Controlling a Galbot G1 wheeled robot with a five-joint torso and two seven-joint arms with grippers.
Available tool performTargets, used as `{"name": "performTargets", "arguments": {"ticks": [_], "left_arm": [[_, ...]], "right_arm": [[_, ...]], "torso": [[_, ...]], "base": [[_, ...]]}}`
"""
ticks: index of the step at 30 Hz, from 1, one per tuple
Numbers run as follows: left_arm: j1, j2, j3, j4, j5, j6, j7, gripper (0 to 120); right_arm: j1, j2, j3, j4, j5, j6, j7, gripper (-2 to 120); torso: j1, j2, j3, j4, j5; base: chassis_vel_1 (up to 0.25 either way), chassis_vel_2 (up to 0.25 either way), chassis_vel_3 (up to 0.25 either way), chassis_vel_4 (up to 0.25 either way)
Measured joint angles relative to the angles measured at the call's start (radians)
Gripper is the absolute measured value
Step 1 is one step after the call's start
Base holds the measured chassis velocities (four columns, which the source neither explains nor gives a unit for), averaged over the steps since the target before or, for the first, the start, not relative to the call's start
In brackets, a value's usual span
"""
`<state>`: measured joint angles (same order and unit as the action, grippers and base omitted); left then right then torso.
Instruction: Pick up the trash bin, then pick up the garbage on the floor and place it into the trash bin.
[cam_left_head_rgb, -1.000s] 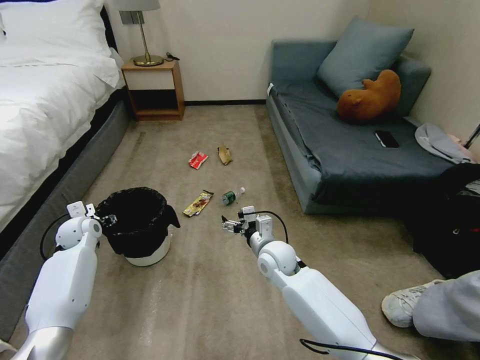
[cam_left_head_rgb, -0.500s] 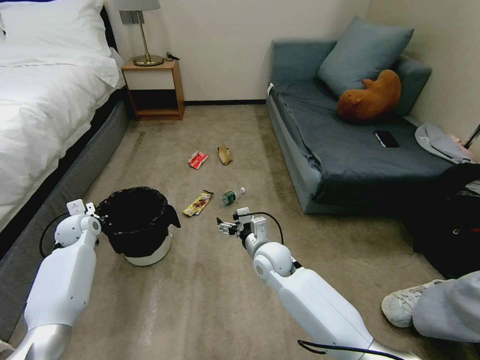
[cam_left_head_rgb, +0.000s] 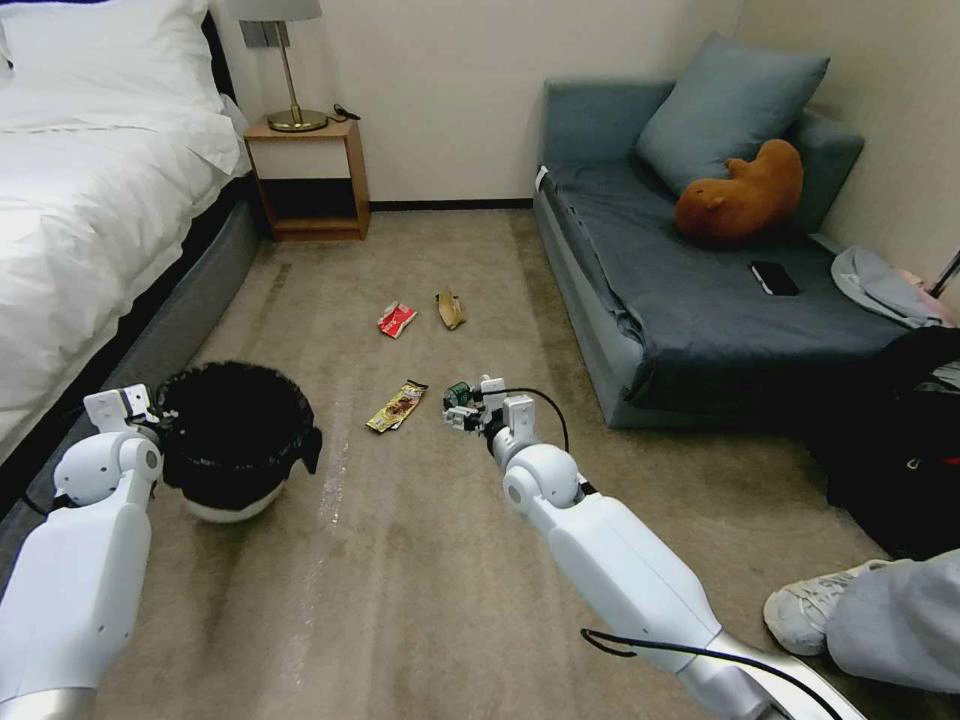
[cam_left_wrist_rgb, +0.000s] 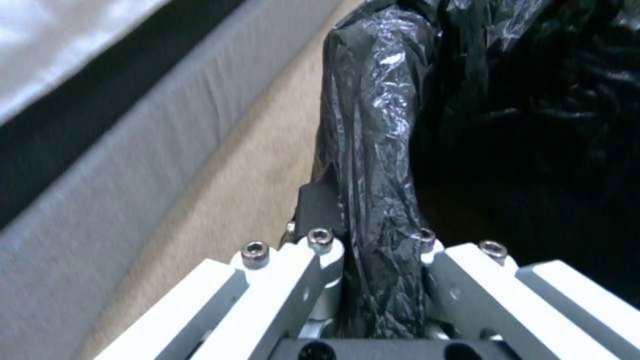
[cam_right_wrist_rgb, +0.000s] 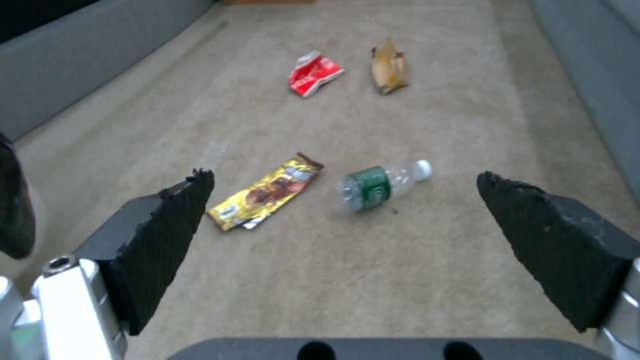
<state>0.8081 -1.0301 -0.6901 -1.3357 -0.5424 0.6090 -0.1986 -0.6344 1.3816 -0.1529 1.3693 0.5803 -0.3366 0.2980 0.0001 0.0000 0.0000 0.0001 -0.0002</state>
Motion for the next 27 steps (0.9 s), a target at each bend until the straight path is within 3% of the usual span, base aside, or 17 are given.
{"name": "performTargets", "arguments": {"ticks": [10,15,21,27], "left_arm": [[0.058,0.019,-0.019,-0.141,0.072,-0.014,0.005,4],[0.068,0.050,-0.016,-0.172,0.073,-0.007,0.006,4],[0.109,0.114,-0.026,-0.233,0.054,0.004,0.013,4],[0.146,0.139,-0.047,-0.279,0.054,0.005,0.012,4]], "right_arm": [[0.002,-0.052,0.033,0.004,0.019,-0.010,-0.007,100],[0.013,-0.064,0.030,-0.009,0.053,-0.011,-0.014,100],[0.063,-0.078,-0.021,-0.043,0.129,-0.040,-0.015,100],[0.087,-0.044,-0.026,-0.103,0.144,-0.038,0.003,100]], "torso": [[0.000,0.000,0.000,-0.0003,0.0002],[0.000,0.000,0.000,-0.0002,0.0002],[0.000,0.000,0.000,0.0000,0.0001],[0.000,0.000,0.000,0.0000,0.0001]], "base": [[0.000,0.000,0.000,0.000],[0.000,0.000,0.000,0.000],[0.000,0.000,0.000,0.000],[0.000,0.000,0.000,0.000]]}}
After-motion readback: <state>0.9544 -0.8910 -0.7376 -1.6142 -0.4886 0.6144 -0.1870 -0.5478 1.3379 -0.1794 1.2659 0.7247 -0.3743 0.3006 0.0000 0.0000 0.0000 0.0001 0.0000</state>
